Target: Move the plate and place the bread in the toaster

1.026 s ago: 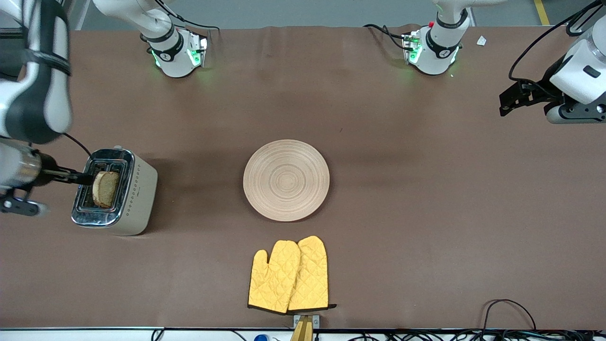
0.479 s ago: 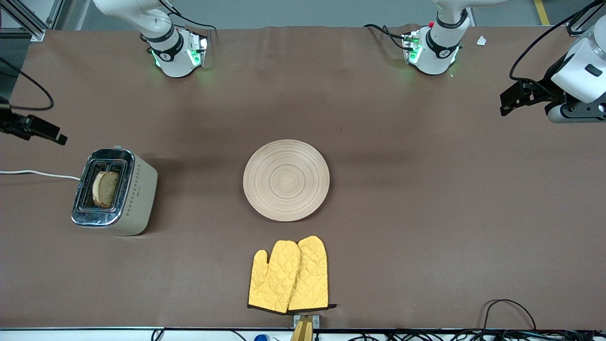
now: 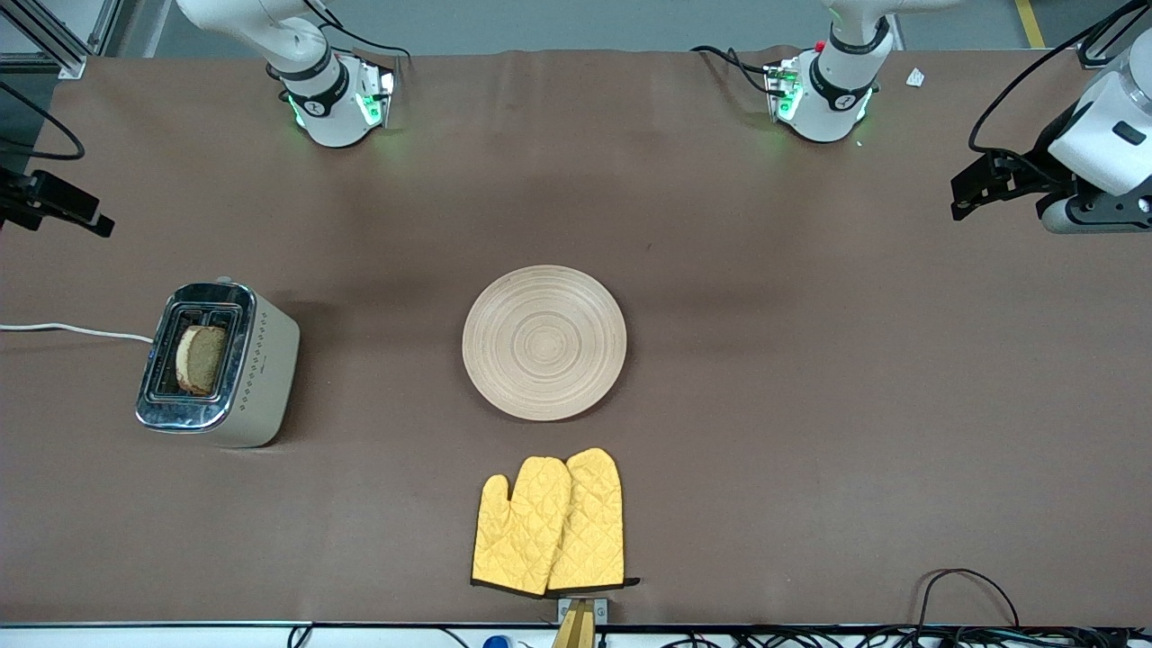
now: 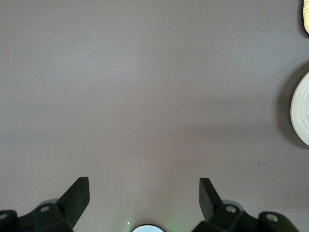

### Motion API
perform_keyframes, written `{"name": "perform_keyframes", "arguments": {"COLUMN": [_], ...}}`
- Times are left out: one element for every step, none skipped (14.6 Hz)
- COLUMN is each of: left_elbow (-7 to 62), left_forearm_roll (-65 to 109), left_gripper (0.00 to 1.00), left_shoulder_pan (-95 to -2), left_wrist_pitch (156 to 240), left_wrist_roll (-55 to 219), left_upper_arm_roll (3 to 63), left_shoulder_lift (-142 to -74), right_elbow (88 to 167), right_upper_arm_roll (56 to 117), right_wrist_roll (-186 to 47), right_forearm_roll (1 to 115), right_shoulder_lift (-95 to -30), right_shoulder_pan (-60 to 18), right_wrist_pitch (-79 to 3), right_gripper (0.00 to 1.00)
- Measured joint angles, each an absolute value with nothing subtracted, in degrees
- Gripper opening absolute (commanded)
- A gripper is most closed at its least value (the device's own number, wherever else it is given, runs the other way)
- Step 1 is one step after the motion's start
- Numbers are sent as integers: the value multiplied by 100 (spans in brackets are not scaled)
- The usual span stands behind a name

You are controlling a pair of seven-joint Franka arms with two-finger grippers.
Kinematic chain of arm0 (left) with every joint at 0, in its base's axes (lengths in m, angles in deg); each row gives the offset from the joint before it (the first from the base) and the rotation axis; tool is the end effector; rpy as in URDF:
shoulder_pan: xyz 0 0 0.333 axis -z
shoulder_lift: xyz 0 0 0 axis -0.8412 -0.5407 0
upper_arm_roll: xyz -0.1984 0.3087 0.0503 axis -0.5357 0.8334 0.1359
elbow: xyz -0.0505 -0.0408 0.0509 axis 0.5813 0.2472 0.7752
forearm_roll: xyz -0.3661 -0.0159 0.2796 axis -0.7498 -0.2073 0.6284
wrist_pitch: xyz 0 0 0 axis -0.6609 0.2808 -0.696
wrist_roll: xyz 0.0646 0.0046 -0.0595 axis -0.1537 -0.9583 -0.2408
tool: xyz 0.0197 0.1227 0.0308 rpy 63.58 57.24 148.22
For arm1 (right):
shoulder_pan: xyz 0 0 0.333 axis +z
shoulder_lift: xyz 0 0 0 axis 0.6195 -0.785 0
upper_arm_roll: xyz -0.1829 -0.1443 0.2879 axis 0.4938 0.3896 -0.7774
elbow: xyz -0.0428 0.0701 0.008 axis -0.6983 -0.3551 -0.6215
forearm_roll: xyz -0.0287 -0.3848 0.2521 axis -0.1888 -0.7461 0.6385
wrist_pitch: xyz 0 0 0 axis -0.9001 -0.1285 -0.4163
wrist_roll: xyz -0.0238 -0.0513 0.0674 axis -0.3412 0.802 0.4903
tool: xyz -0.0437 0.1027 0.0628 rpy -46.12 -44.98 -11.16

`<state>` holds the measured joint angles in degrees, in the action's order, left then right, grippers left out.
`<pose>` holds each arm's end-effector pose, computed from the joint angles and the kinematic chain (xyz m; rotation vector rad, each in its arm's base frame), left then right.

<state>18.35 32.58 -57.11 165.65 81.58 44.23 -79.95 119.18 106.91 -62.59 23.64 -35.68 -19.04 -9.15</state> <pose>0.5948 -0.0760 0.6739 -3.1082 0.0410 0.0706 0.5938 -0.0702 0.6761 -3.0637 0.2165 0.0357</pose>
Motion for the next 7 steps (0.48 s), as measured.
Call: {"name": "perform_keyframes", "arguments": {"left_elbow": [1834,1834,1834,1834,1834,1834,1834], "left_forearm_roll": [3258,3258,3258,3258,3258,3258,3258], "left_gripper": [100,100,100,100,100,100,100], "left_shoulder_pan": [-5711,-5711,-5711,-5711,-5711,-5711,-5711], "left_wrist_pitch": [16565,16565,16565,16565,16565,16565,16565], "left_wrist_roll": [8158,8158,8158,8158,8158,8158,8158], "left_upper_arm_roll": [4423,4423,4423,4423,4423,4423,4423], "left_shoulder_lift": [-7995,-7995,-7995,-7995,-7995,-7995,-7995], "right_elbow": [11847,11797,11775,11770,11769,11769,11769], "right_upper_arm_roll": [10691,10692,10693,10693,10677,10581,10304], "right_wrist_roll": [-6259,-6257,-6256,-6256,-6256,-6256,-6255], "right_forearm_roll": [2359,2351,2348,2347,2346,2344,2341], "right_shoulder_lift": [-3568,-3569,-3569,-3572,-3579,-3587,-3595], "right_shoulder_pan": [-1904,-1905,-1906,-1907,-1922,-2008,-2267], "right_wrist_pitch": [-906,-904,-904,-909,-913,-917,-927], "right_gripper": [100,100,100,100,100,100,100]}}
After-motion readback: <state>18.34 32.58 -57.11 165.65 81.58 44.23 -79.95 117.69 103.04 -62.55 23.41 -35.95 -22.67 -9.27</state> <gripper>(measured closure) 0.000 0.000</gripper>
